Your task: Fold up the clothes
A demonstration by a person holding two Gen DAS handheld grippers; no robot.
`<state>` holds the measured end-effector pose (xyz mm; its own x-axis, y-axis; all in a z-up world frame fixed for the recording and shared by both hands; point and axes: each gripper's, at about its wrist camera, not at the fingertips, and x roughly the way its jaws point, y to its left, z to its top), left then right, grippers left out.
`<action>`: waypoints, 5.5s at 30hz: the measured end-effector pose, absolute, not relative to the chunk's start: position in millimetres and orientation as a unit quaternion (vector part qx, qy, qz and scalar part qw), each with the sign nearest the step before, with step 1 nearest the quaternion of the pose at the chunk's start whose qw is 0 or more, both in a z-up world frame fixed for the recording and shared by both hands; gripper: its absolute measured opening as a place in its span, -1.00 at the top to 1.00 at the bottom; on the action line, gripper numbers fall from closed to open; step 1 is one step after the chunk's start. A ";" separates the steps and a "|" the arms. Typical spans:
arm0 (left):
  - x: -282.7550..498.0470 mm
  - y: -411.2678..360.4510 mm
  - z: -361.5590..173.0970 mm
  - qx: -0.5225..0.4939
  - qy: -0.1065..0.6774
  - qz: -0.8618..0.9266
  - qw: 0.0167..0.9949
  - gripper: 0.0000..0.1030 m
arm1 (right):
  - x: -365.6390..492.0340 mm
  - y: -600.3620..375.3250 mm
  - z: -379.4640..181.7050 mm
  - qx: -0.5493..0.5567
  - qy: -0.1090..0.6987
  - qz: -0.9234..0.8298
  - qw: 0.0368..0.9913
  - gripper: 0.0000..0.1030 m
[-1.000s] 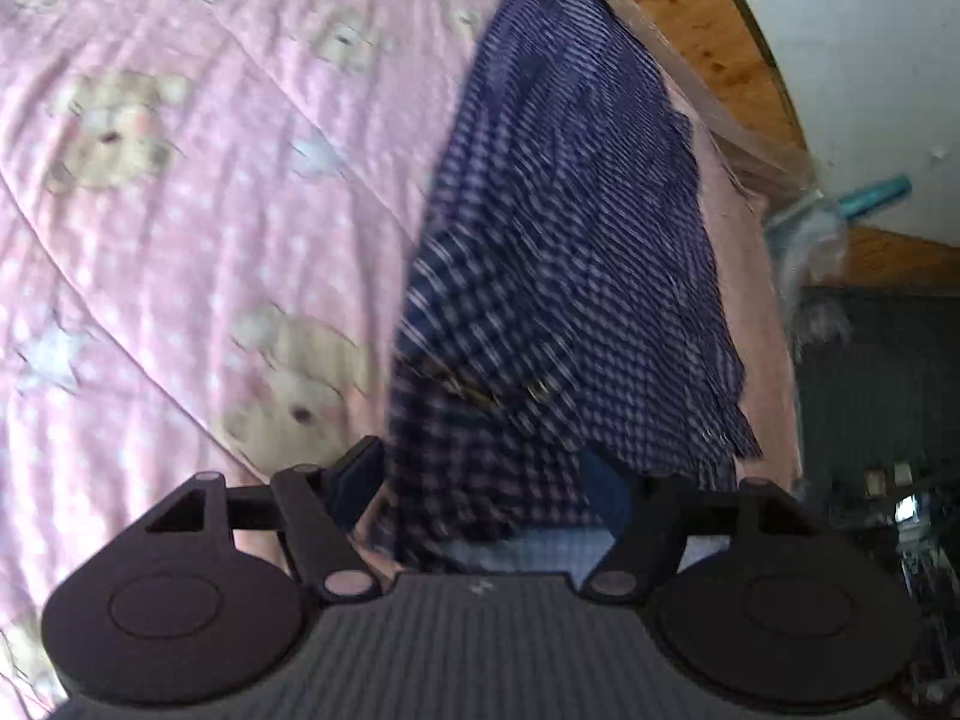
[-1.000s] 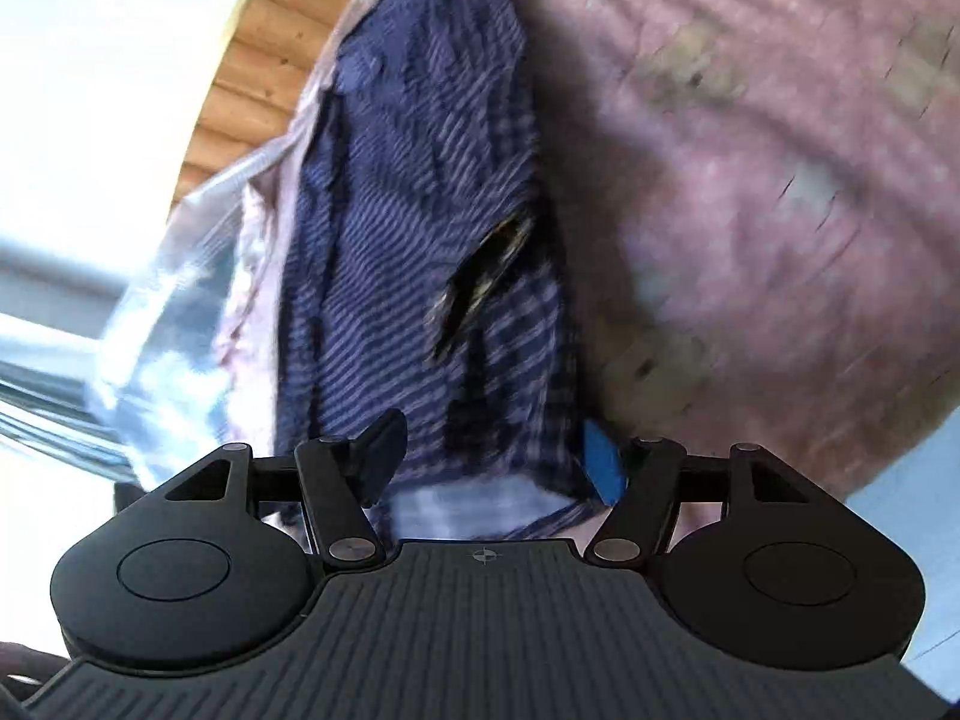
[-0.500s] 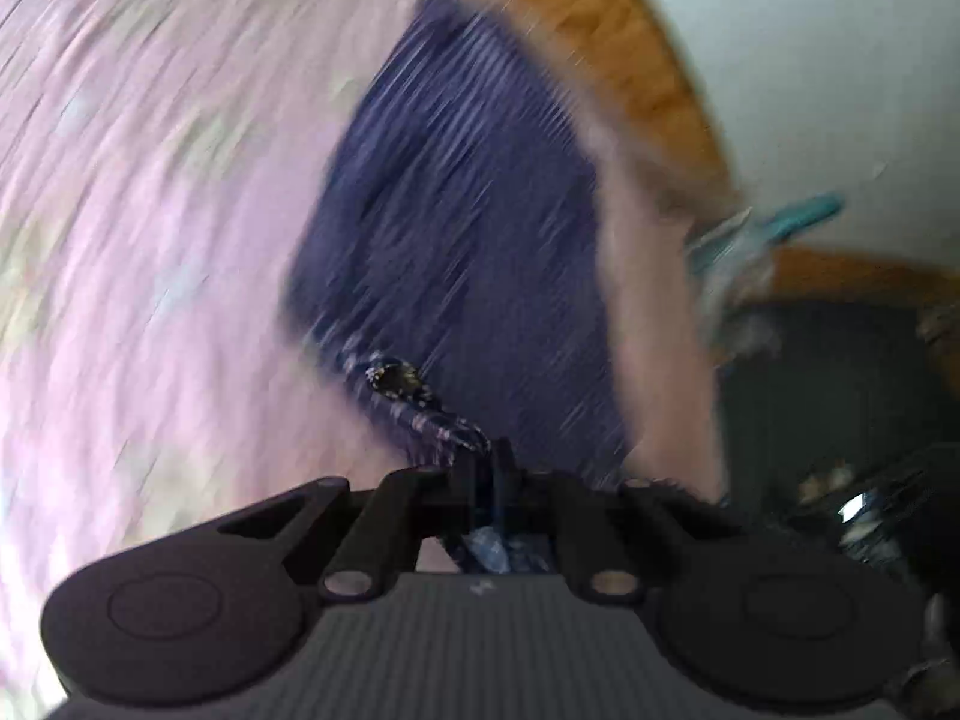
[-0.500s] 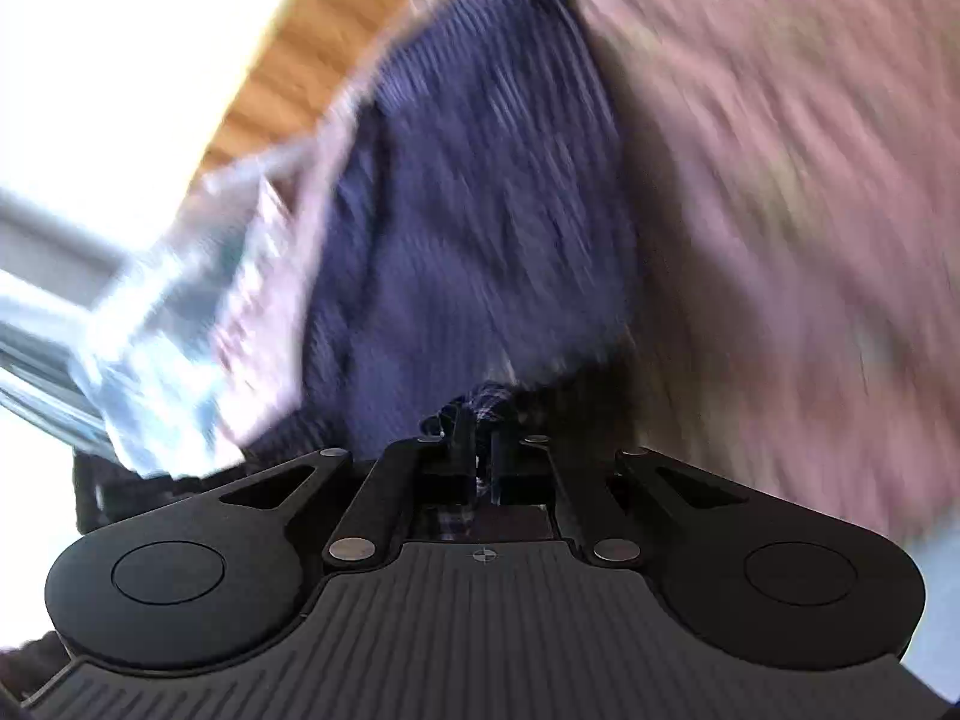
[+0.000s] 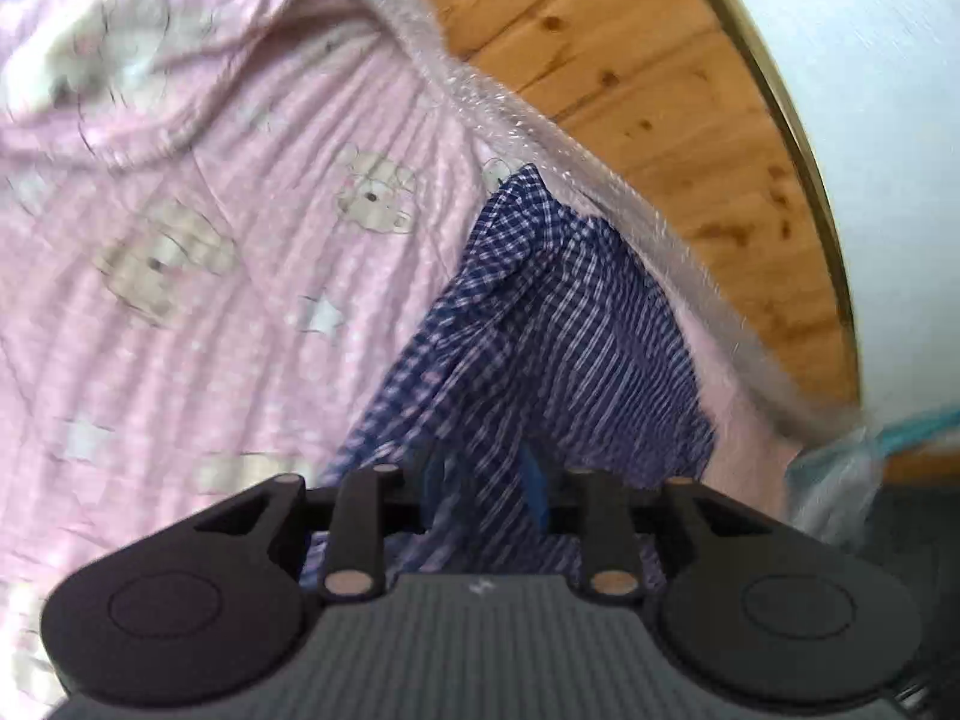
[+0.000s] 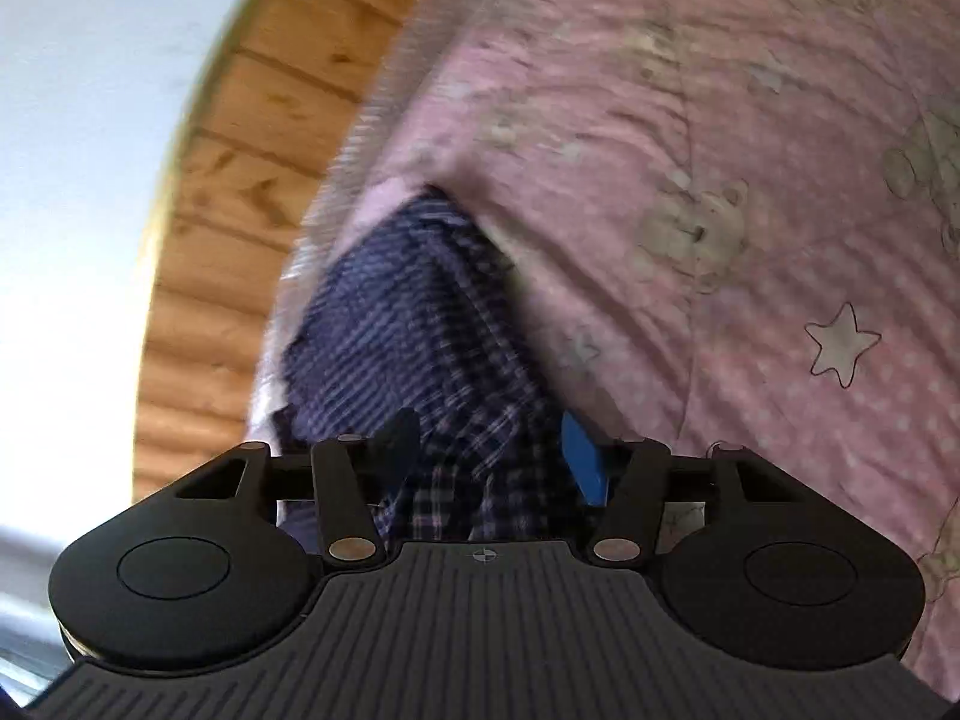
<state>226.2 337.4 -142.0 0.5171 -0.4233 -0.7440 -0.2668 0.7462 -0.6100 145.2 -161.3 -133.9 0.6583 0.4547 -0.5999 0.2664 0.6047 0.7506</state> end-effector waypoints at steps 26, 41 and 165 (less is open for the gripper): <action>122.1 253.0 -98.2 0.035 0.447 -0.009 0.894 0.08 | 145.7 -53.4 -66.4 0.125 0.406 0.212 0.880 0.25; 148.5 112.8 -176.9 0.127 0.506 -0.190 0.832 0.09 | 187.5 36.2 -132.2 -0.144 0.474 0.348 0.796 0.41; 13.4 336.0 -148.5 -0.336 0.455 -0.058 0.823 -0.08 | -6.6 -91.3 -81.1 0.141 0.486 0.071 0.860 -0.01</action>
<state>13.4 336.0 -148.5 0.5798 -0.4018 -0.7089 -0.2099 0.7670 -0.6064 -6.6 -91.3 -81.1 0.5183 0.2586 -0.8152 0.0154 0.9502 0.3113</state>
